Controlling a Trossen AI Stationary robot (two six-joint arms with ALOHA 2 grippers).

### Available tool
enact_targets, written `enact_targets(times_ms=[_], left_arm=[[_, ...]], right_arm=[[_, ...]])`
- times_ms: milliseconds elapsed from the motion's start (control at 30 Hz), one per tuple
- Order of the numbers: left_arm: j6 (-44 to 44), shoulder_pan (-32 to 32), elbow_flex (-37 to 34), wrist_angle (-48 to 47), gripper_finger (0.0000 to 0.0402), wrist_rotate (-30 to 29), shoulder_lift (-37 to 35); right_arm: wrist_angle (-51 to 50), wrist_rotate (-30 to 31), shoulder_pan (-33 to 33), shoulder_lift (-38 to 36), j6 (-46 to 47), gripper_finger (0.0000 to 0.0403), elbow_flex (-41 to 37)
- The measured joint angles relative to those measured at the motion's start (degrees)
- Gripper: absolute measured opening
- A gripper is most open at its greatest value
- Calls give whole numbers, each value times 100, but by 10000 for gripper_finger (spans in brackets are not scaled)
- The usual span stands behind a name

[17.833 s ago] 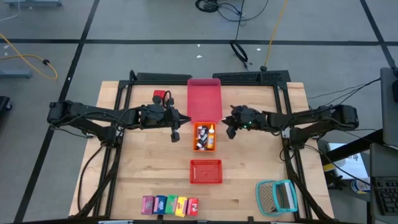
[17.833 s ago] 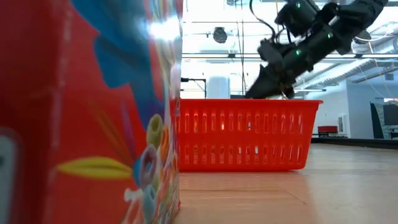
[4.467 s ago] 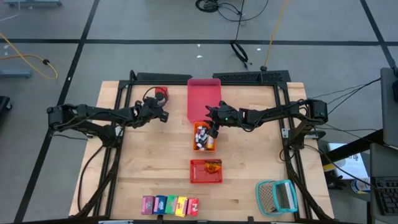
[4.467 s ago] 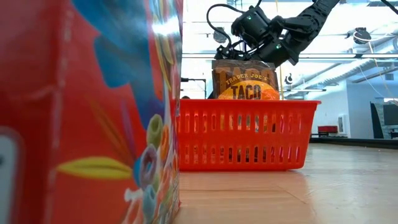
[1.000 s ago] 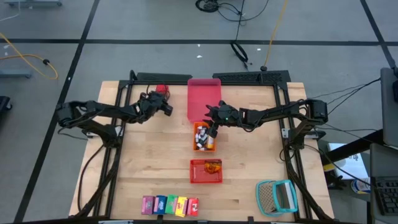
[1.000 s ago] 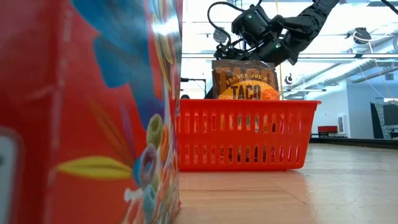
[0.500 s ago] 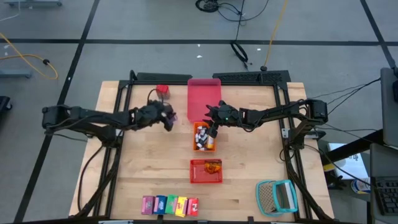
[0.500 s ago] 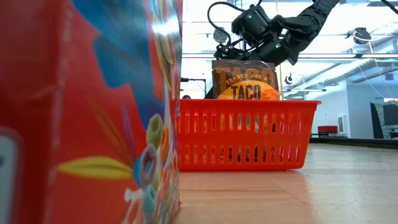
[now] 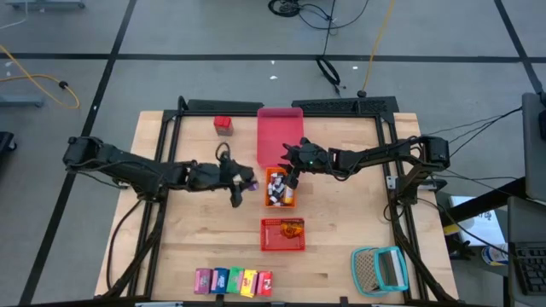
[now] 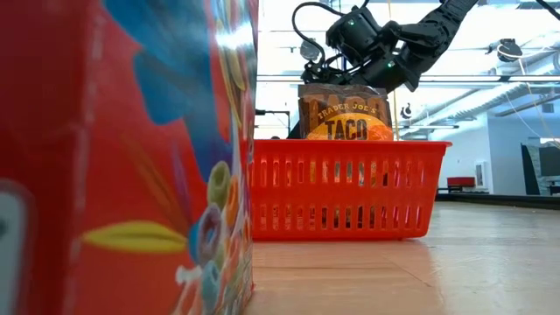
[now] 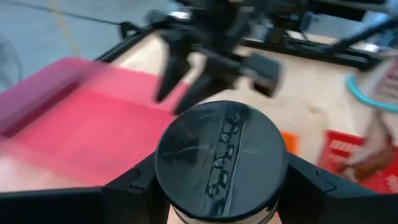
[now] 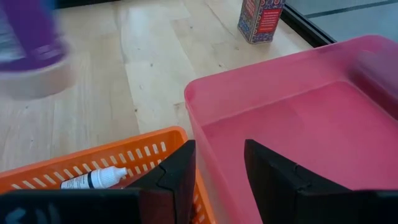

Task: Pick & Place Kitchen Items
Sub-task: Put the black seasoning bottle into the red basket

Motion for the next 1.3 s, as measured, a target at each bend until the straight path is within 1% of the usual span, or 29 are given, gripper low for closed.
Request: enact_targets(times_ms=[200,333,400,600,733,900,1100,1200,1300], left_arm=[[438,-384,508,55,203,78,528],[270,-561,655,46,215,402,786],[177,-673,667,98,218,463,881],[114,-954,667,462,203,479,1213],[145,-1052,667,850,205,566,1351],[159,-1092,667,1123,223,699,1472],[129,-1098,667,1100,203,710,1472],[115,-1098,667,1173,203,819,1472],[55,-1100,667,1246,216,947,1472]], right_arm=[[4,0,0,0,-18,132,-2],[6,0,0,0,-22,132,-2],[13,0,1,0,-22,132,-2],[14,0,0,0,-44,132,-2],[14,0,0,0,-46,132,-2],[13,0,0,0,-46,132,-2],[12,0,-14,0,-47,132,-2],[12,0,-24,0,-63,132,-2],[12,0,-39,0,-63,132,-2]])
